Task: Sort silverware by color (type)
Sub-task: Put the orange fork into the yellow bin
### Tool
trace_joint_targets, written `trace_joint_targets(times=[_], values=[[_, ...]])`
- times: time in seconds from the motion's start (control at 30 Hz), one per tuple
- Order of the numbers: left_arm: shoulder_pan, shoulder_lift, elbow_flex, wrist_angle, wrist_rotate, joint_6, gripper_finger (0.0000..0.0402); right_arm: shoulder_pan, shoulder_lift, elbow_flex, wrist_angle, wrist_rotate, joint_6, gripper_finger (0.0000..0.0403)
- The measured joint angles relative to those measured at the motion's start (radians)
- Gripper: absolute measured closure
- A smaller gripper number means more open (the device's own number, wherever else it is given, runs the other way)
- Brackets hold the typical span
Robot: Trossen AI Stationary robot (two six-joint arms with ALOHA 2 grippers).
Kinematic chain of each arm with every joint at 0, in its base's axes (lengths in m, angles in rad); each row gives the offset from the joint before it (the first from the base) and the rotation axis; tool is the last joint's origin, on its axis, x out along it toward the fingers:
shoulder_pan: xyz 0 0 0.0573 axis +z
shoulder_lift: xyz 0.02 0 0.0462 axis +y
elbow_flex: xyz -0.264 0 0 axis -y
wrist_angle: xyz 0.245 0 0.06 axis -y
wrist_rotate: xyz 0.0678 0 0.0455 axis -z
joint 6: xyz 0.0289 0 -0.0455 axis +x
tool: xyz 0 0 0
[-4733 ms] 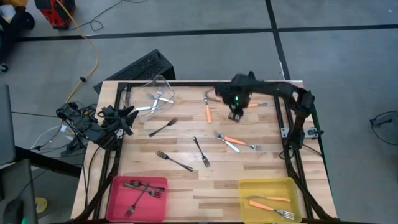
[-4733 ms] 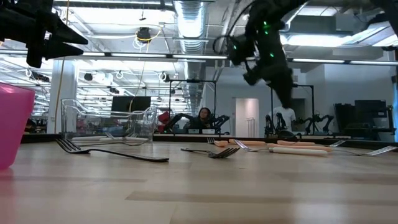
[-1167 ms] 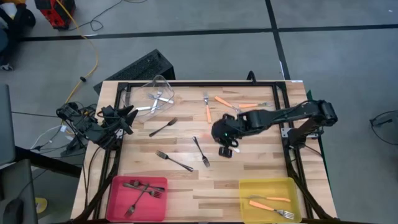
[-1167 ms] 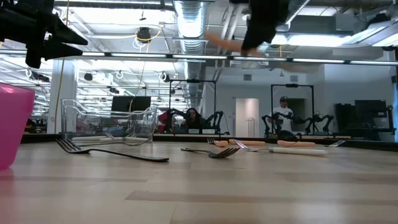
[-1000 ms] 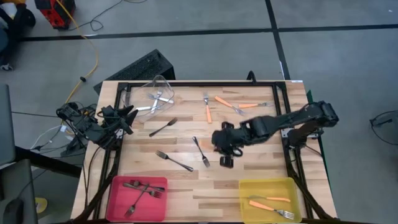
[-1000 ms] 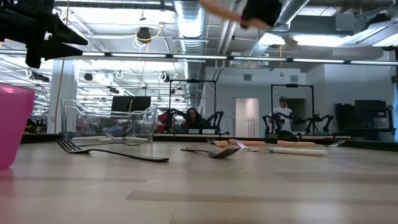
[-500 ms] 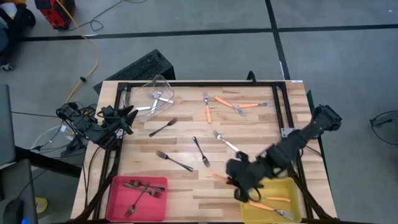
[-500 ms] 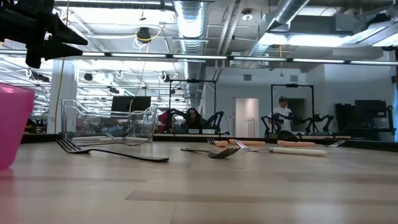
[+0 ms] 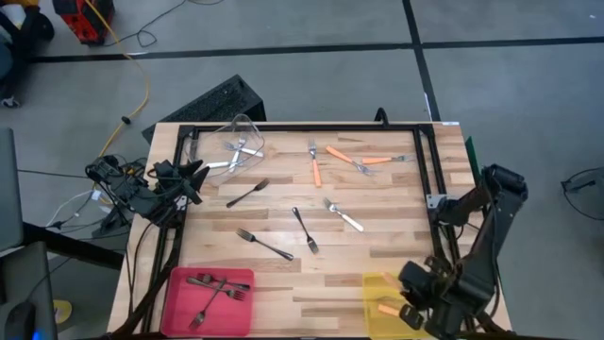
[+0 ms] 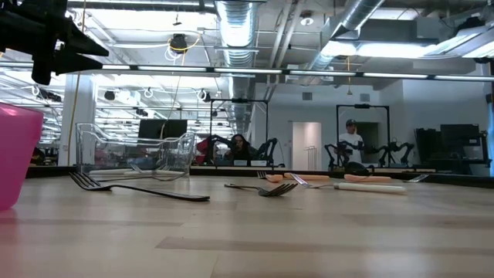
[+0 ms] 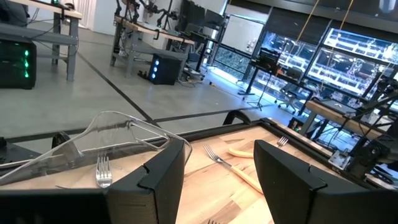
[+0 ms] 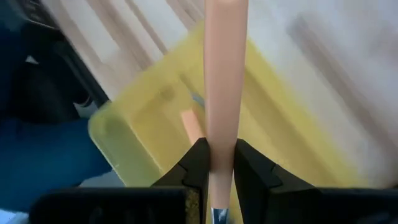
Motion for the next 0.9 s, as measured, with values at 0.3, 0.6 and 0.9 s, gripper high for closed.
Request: trace_joint_targets(times=[0.3,0.6,0.9], values=[[0.0,0.0,0.0,-0.001,-0.002,-0.002,0.0223,0.042,0.001,-0.144,0.141,-0.018,0.063,0.0326],[0.0,0.0,0.0,-0.002,-0.002,-0.003,0.0223,-0.019,0.06,-0.175,0.232,-0.143,-0.239,0.0326],[0.0,0.0,0.0,-0.002,-0.002,-0.003,0.0223,-0.054,0.184,-0.175,0.242,-0.331,-0.408,0.0325]])
